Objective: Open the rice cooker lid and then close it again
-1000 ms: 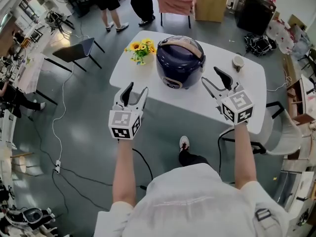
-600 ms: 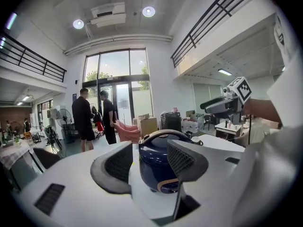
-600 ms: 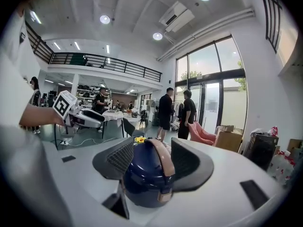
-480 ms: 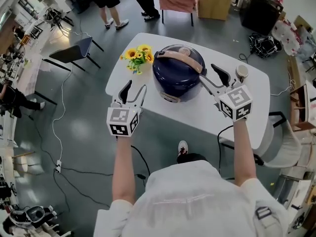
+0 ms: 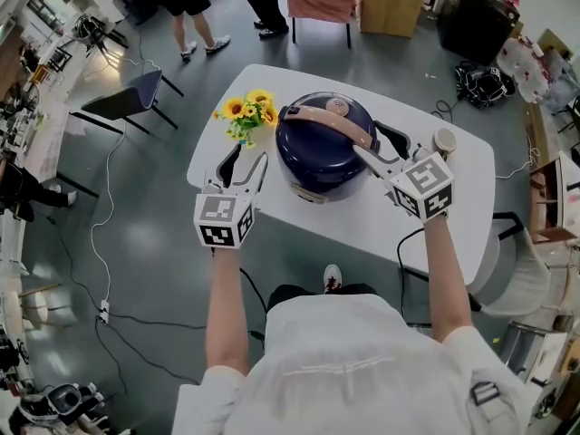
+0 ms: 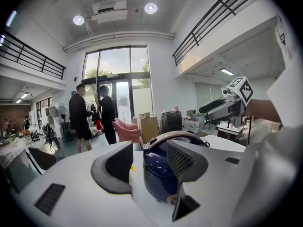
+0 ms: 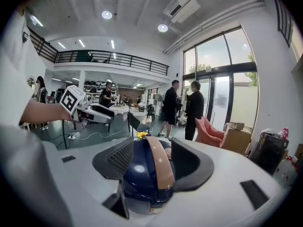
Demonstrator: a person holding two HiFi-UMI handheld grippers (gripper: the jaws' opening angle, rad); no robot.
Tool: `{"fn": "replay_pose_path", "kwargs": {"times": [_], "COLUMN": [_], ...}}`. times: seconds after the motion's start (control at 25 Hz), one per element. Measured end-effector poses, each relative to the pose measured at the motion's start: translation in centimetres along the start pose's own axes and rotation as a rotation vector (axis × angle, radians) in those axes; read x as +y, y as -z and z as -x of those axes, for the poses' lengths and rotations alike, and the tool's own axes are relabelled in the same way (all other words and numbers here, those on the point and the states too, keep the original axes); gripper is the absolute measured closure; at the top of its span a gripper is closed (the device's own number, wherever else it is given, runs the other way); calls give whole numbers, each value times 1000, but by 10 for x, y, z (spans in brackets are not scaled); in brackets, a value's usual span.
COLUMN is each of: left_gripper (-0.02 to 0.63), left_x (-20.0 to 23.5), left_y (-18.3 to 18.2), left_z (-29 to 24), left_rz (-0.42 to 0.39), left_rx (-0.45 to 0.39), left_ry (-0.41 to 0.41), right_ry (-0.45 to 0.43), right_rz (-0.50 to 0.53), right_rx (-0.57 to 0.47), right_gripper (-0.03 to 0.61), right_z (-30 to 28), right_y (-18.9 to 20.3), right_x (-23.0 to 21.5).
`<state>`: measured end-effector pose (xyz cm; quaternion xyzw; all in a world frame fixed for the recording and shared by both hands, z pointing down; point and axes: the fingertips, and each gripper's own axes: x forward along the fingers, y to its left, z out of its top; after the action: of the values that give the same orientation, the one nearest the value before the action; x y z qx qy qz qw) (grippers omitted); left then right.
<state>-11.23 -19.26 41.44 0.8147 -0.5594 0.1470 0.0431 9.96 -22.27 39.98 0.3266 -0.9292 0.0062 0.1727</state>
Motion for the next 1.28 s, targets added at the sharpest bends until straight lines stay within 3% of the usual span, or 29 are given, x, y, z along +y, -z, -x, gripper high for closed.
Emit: {"fn": "replay_pose_path", "kwargs": {"times": [0.36,0.64,0.96,1.28], "left_gripper": [381,390,390,393], "left_x": [40,80,97,102], "left_y": [10,18,36,46], "left_z": [-25,-56,-83,-99], "left_rz": [5,-13,0,8], "left_rx": [9,29,60,84], "left_ry": [89,193,289,337], "right_ry": [18,97,75,-33], "right_rz": [10,41,67,129], "right_rx": [81,167,310,439], "right_gripper": [327,318,297,295], "right_z": [-47,-87,-116,-144], "right_y": [-2,-2,10,23], "right_x": [1,-8,-7,-1]}}
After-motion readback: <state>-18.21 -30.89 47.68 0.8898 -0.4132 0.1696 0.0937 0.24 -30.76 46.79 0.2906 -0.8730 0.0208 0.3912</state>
